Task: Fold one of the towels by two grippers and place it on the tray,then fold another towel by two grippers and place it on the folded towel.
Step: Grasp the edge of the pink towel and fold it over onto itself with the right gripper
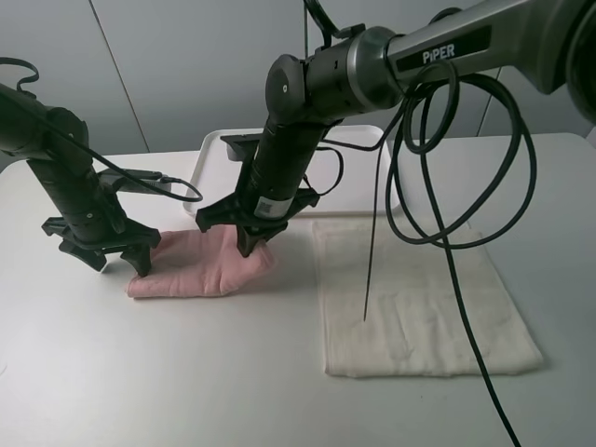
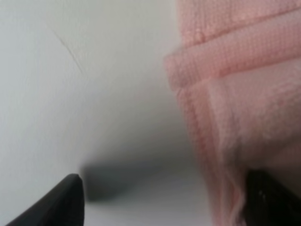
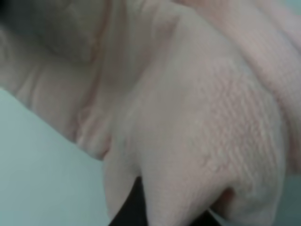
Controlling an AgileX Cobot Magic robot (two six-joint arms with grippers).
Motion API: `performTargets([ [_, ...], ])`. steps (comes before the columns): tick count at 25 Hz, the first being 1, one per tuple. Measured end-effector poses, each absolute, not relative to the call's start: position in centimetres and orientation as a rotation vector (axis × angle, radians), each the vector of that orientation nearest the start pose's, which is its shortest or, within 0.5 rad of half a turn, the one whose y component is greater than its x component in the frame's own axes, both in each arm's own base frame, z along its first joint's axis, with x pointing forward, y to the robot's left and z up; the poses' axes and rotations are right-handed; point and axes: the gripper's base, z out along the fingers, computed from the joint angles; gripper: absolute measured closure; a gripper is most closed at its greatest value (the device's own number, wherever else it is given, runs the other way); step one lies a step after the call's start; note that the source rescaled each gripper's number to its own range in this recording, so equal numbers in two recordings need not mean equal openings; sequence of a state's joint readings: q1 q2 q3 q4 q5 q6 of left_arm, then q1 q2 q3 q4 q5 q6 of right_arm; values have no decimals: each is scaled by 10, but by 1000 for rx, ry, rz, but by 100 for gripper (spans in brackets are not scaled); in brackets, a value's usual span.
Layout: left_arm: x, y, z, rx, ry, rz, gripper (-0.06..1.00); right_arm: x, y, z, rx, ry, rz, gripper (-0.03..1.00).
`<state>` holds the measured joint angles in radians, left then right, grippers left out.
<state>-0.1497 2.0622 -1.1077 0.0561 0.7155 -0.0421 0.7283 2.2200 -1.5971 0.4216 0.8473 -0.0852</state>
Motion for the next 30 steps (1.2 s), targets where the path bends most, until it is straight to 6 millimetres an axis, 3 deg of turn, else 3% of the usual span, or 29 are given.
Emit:
performTargets([
  [6,342,-48,86,231,3141,59,5,313,338,124,-739,2865,923,92],
  [12,342,-48,86,221,3142,59,5,312,350,106,-658,2834,1144,92],
  [17,342,-48,86,221,3142,59,5,315,355,92,-574,2815,1199,92],
  [21,342,-48,86,221,3142,59,5,317,359,92,-534,2764,1282,92],
  [30,342,-48,86,221,3142,59,5,307,375,85,-545,2710,1226,92],
])
